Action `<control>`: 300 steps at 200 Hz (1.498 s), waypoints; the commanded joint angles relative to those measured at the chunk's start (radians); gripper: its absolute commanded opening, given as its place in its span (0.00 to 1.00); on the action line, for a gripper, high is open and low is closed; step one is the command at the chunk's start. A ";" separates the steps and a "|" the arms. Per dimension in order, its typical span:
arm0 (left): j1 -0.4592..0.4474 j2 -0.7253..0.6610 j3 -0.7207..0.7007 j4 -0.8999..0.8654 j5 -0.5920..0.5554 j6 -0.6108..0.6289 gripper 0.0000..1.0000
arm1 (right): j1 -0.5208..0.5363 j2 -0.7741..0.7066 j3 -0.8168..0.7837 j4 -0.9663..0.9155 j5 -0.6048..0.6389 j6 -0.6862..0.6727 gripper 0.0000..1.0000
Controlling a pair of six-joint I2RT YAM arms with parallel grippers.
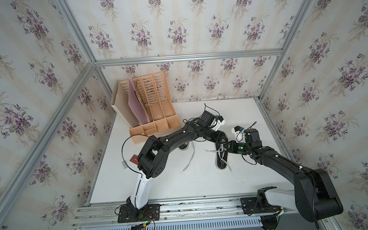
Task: Tie the shoes
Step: Wrap the shoelace around the shoelace.
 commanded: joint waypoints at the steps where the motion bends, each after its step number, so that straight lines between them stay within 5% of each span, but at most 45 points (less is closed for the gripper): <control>1: 0.000 0.017 0.017 -0.018 0.023 -0.020 0.56 | 0.000 0.000 0.001 0.012 -0.008 -0.016 0.00; 162: -0.001 0.083 0.080 -0.072 0.021 -0.022 0.16 | 0.001 -0.012 0.015 -0.004 -0.028 -0.013 0.00; 196: 0.001 0.038 0.050 -0.080 -0.006 0.006 0.00 | -0.006 -0.072 0.050 -0.172 0.061 0.002 0.29; 222: 0.011 -0.004 0.001 -0.070 -0.033 0.010 0.00 | -0.026 -0.113 0.037 -0.286 0.101 0.050 0.38; 300: 0.036 -0.024 -0.049 -0.069 -0.047 0.012 0.00 | 0.008 -0.147 -0.042 -0.344 0.058 0.141 0.29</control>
